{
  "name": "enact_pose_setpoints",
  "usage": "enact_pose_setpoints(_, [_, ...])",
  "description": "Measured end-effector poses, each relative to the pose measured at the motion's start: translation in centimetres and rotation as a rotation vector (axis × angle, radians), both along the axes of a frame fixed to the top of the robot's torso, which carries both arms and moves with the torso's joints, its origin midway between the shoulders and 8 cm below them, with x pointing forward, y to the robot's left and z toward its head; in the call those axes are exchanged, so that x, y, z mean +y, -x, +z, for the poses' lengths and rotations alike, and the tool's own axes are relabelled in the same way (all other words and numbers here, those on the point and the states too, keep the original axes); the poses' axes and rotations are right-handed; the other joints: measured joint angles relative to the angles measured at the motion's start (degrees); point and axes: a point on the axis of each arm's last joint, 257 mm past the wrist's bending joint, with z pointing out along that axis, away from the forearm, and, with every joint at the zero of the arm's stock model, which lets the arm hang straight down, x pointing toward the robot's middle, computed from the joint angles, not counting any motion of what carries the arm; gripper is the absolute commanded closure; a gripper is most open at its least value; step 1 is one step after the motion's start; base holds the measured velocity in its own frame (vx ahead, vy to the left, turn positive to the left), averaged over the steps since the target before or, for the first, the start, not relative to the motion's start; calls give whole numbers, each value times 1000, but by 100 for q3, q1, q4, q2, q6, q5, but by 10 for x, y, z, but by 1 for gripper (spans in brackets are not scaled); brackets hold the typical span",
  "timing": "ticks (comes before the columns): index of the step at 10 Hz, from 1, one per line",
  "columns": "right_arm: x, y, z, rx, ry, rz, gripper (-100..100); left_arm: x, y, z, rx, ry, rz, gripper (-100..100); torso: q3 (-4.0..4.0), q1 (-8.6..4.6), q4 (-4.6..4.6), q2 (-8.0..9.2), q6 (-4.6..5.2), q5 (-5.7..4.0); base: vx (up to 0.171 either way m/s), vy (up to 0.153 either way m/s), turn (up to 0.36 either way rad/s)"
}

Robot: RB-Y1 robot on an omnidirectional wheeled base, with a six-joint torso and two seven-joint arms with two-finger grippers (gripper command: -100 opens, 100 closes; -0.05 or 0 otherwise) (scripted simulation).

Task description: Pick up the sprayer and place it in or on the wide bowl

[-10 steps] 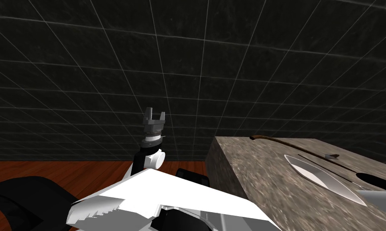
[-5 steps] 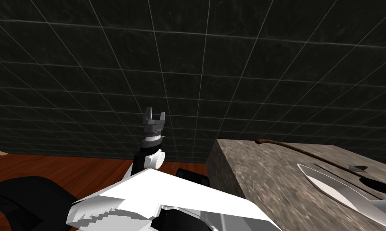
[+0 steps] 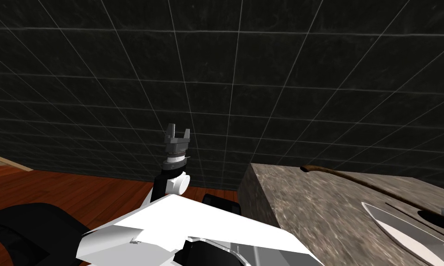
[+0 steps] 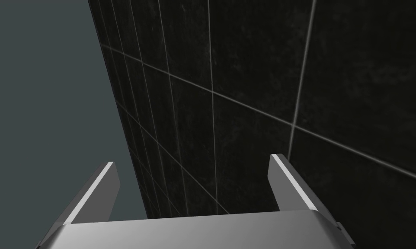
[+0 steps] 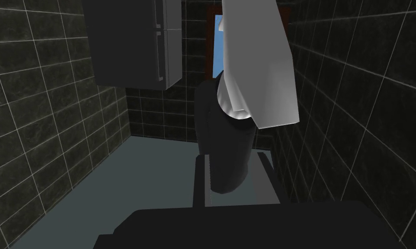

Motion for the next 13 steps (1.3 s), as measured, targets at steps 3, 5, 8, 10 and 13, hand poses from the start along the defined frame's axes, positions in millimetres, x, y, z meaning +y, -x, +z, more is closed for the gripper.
enact_pose_setpoints(3, [-1, 1, 6, 76, 32, 14, 100, 0, 0, 0, 0, 0, 0, 0, 2, 2, 3, 1, 1, 1, 50, -19, 53])
enact_pose_setpoints(5, [-1, 1, 6, 78, 33, 16, -100, 0, 0, 0, 0, 0, 0, 0, 18, 9, 10, 27, 9, 2, 3, -1, 2])
enact_pose_setpoints(8, [-1, 1, 6, 78, 33, 16, -100, 0, 0, 0, 0, 0, 0, 0, 23, 11, 12, 36, 9, 3, 0, 0, 0])
enact_pose_setpoints(10, [-1, 1, 6, 78, 33, 16, -100, 0, 0, 0, 0, 0, 0, 0, 24, 12, 13, 37, 10, 3, -6, 12, -2])
enact_pose_setpoints(13, [-7, -1, 24, 61, 34, 20, -100, 0, 0, 0, 0, 0, 0, 0, 31, 28, 16, 47, 15, 14, -11, 35, -15])
